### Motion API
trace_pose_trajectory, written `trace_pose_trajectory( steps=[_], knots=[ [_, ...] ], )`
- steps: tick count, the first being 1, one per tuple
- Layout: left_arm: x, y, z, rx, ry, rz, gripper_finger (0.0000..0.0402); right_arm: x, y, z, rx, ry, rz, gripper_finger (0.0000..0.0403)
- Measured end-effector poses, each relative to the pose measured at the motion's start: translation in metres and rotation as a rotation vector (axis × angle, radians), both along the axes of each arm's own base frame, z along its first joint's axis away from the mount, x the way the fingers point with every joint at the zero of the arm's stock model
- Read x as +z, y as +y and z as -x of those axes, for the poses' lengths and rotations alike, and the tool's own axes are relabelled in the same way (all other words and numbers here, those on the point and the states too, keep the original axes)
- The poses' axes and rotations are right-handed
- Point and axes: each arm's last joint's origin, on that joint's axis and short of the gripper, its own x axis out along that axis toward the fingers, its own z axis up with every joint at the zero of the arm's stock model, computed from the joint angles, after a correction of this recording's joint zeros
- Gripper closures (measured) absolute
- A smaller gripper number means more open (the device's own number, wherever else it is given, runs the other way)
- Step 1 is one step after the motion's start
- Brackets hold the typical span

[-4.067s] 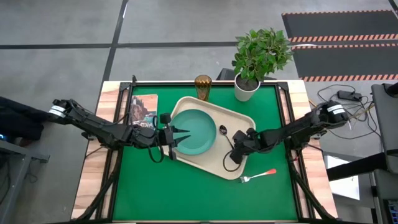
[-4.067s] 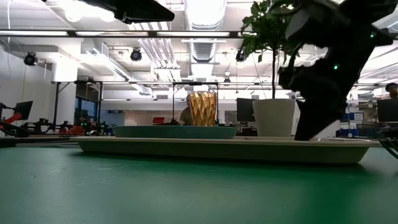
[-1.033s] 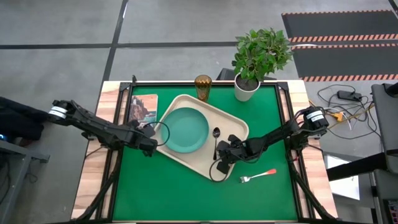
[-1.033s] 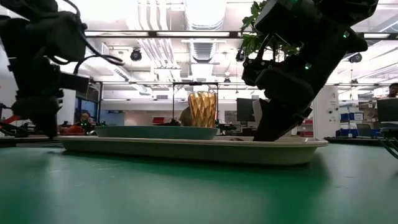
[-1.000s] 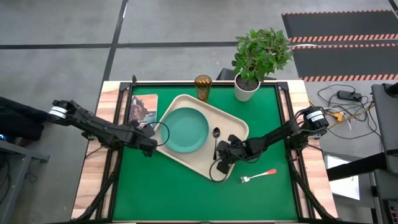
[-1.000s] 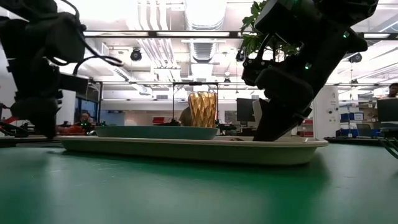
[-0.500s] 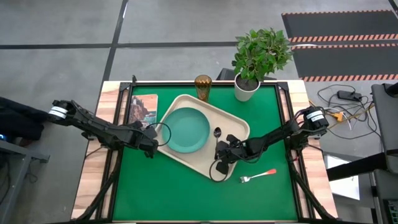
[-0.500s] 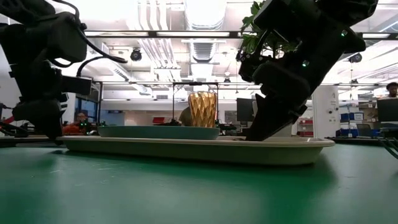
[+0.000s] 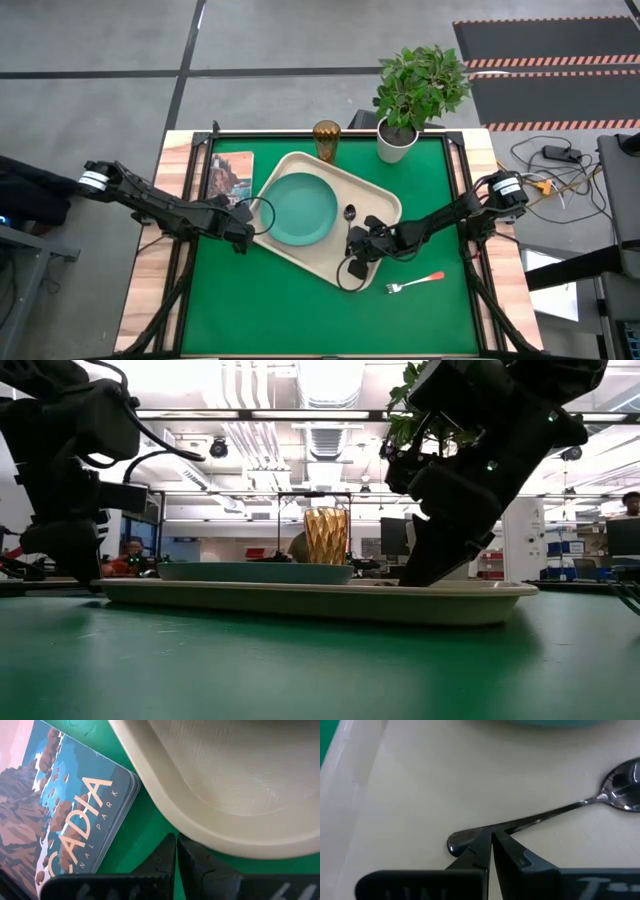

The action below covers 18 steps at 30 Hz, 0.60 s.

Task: Pick and place plate/cup/fork/spoon on tray
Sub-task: Put the black spoon on the right side of the green plate

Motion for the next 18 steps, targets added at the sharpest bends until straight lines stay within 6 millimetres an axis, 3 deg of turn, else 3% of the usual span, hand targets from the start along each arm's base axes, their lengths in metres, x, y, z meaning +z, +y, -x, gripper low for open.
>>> trace_pose_trajectory(
  steps=[10,18],
  knots=[
    [0.0,0.0,0.0,0.0,-0.001,0.0,0.0401,-0.018,0.003,-0.014,0.0,-0.077,0.027,0.0394],
    [0.0,0.0,0.0,-0.001,-0.001,0.0,0.0401,-0.014,0.003,-0.021,0.011,-0.14,0.014,0.0394]
  ],
)
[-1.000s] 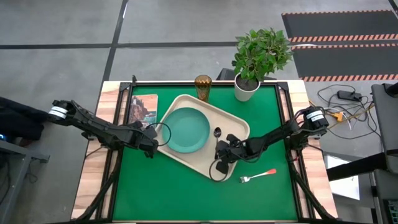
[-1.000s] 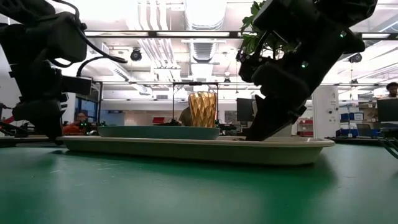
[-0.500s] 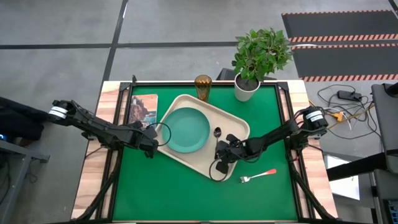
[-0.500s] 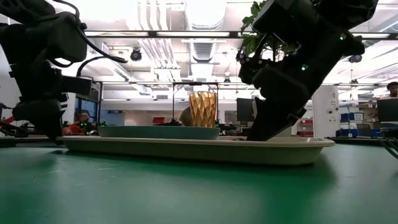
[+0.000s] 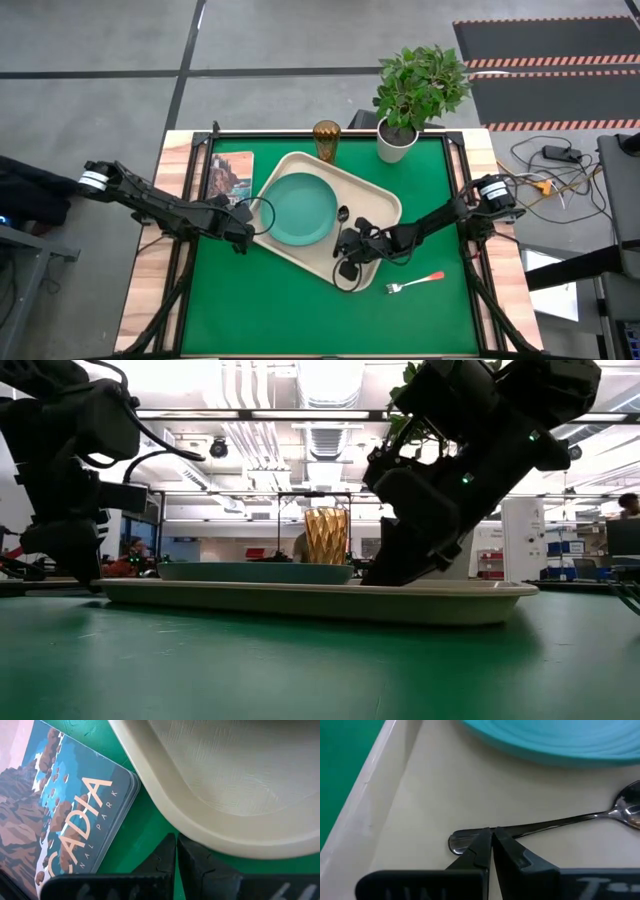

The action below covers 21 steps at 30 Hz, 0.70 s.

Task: Pick and place plate/cup/fork/spoon on tray
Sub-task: Put the black spoon on the right side of the green plate

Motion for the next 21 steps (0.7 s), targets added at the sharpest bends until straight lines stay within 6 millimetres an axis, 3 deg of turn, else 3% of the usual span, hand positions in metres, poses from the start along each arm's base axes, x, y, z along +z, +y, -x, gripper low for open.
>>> trace_pose_trajectory(
  steps=[6,13,21],
  knots=[
    [0.0,0.0,0.0,0.0,-0.003,0.001,0.0401,0.014,-0.009,0.003,-0.001,0.011,0.04,0.0394],
    [0.0,0.0,0.0,-0.004,-0.001,-0.001,0.0401,0.036,-0.048,0.013,-0.074,0.09,0.093,0.0394],
    [0.0,0.0,0.0,-0.005,0.0,-0.002,0.0401,0.029,-0.091,0.01,-0.082,0.14,0.145,0.0394]
  ],
)
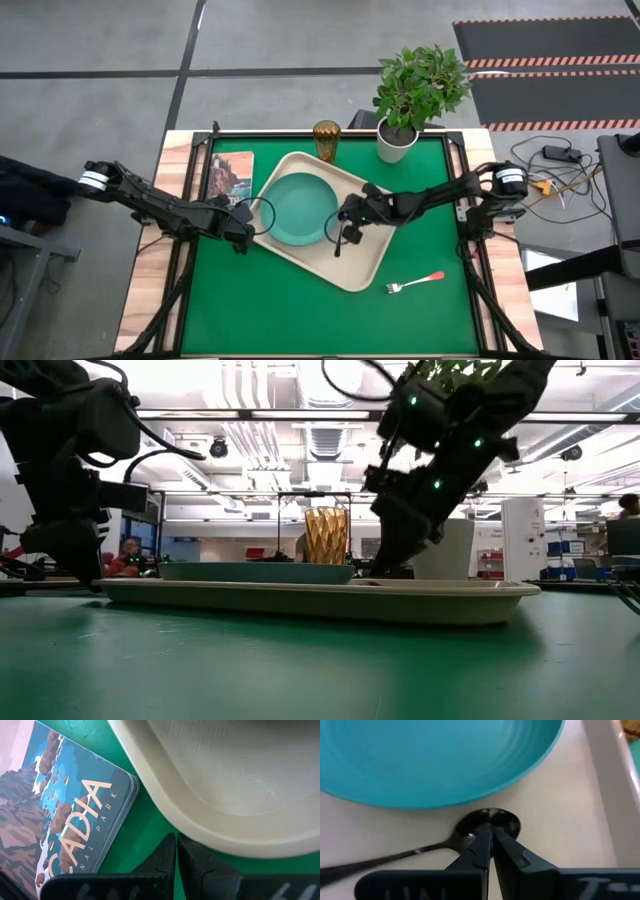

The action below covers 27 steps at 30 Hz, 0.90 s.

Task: Pick and place plate/cup/fork/spoon on tray
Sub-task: Put the black spoon on the right side of the green plate

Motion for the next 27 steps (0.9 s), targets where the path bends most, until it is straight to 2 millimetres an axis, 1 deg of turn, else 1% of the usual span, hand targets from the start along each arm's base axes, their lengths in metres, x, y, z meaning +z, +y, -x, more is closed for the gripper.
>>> trace_pose_trajectory(
  steps=[4,11,16,21,27],
  knots=[
    [0.0,0.0,0.0,-0.001,0.001,-0.001,0.0401,-0.007,-0.01,-0.001,0.002,0.03,0.016,0.0394],
    [0.0,0.0,0.0,-0.002,0.001,-0.002,0.0401,-0.007,-0.017,-0.001,-0.019,0.026,0.019,0.0394],
    [0.0,0.0,0.0,-0.002,0.002,-0.002,0.0401,-0.009,-0.018,0.002,-0.024,0.059,0.015,0.0394],
    [0.0,0.0,0.0,-0.001,0.001,-0.002,0.0401,-0.009,-0.017,0.01,-0.056,0.12,-0.012,0.0394],
    [0.0,0.0,0.0,0.001,0.0,-0.002,0.0401,-0.003,-0.015,0.014,-0.072,0.129,-0.024,0.0394]
  ],
)
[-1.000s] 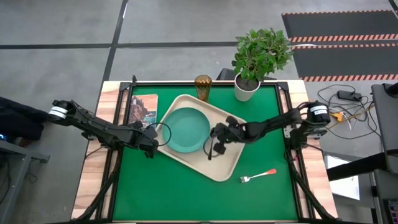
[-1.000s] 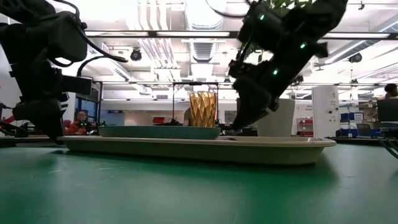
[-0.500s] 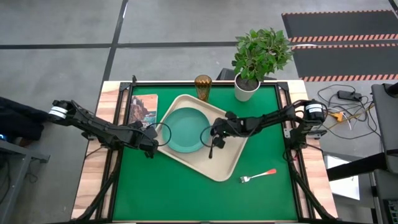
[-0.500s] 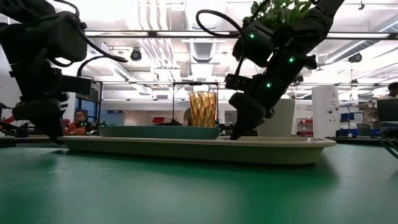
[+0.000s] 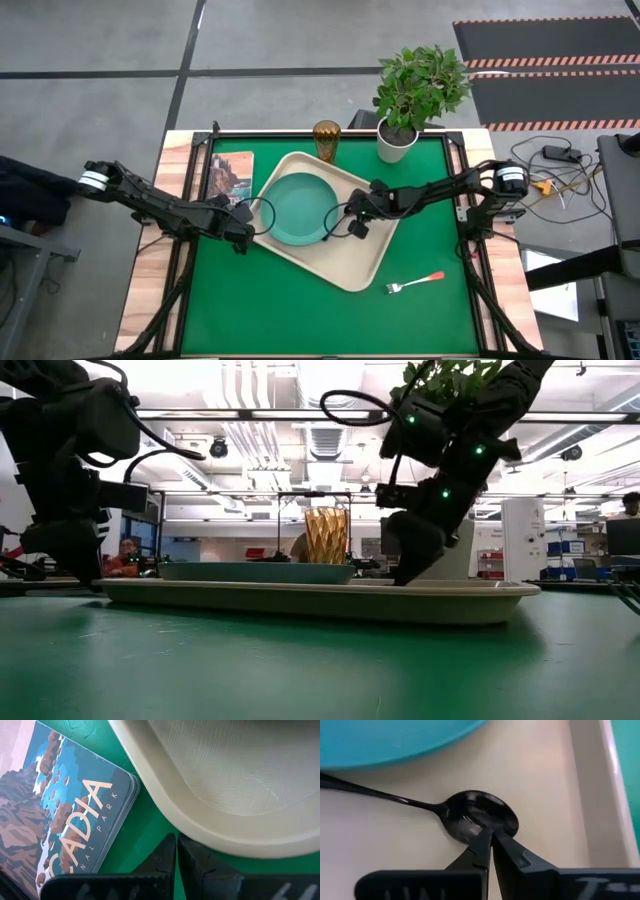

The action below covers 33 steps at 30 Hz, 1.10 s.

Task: Pick and place plate/cup/fork/spoon on tray
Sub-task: Put the black spoon on the right side of the green plate

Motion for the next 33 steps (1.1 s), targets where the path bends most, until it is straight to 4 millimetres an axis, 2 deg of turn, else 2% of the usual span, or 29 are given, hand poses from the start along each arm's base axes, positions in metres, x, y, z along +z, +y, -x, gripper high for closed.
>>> trace_pose_trajectory(
  steps=[10,15,21,28,33],
  knots=[
    [0.0,0.0,0.0,0.002,-0.001,0.0,0.0401,0.011,-0.001,-0.001,0.025,-0.03,0.065,0.0394],
    [0.0,0.0,0.0,0.002,-0.001,0.0,0.0401,0.013,0.008,-0.011,0.099,-0.136,-0.047,0.0394],
    [0.0,0.0,0.0,0.001,-0.001,0.0,0.0401,0.003,0.02,-0.018,0.12,-0.155,-0.048,0.0394],
    [0.0,0.0,0.0,0.001,-0.001,0.0,0.0401,-0.016,0.019,-0.024,0.086,-0.145,-0.005,0.0394],
    [0.0,0.0,0.0,0.001,0.0,0.0,0.0401,-0.017,0.019,-0.027,0.087,-0.167,0.002,0.0394]
  ],
)
